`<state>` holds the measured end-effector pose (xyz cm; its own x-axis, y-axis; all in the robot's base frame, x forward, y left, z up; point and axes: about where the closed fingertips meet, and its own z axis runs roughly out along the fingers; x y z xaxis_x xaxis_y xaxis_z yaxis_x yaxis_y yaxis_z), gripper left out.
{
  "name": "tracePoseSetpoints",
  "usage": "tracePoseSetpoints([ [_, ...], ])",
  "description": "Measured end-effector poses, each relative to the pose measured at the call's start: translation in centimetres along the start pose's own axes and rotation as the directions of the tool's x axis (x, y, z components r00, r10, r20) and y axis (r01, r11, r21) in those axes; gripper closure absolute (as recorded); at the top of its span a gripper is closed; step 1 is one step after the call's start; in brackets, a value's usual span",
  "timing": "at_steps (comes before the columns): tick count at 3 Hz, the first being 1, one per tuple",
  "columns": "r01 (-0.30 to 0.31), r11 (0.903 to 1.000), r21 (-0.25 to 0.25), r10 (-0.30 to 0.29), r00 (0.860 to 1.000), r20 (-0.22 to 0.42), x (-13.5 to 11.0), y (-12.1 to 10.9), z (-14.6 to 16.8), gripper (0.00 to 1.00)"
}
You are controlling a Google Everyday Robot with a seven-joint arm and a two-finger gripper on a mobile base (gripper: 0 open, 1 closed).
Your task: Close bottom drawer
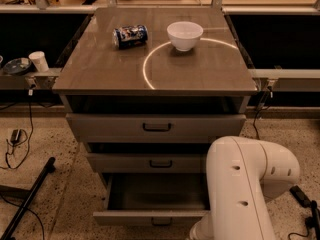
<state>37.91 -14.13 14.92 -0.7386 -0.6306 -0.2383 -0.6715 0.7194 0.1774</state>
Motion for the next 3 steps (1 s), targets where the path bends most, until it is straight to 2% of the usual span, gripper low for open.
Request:
tracePoseSetpoints([
  [1,-0.001,1.0,-0.005,0.001,1.0,0.004,0.0,-0.1,0.2,0.0],
  [2,0.007,0.9995,-0.031,-0.006,1.0,0.019,-0.2,-0.1,1.4,0.0],
  [3,0.031,0.9983,-0.05,-0.03,0.999,0.031,-1.6,-1.0,2.8,0.0],
])
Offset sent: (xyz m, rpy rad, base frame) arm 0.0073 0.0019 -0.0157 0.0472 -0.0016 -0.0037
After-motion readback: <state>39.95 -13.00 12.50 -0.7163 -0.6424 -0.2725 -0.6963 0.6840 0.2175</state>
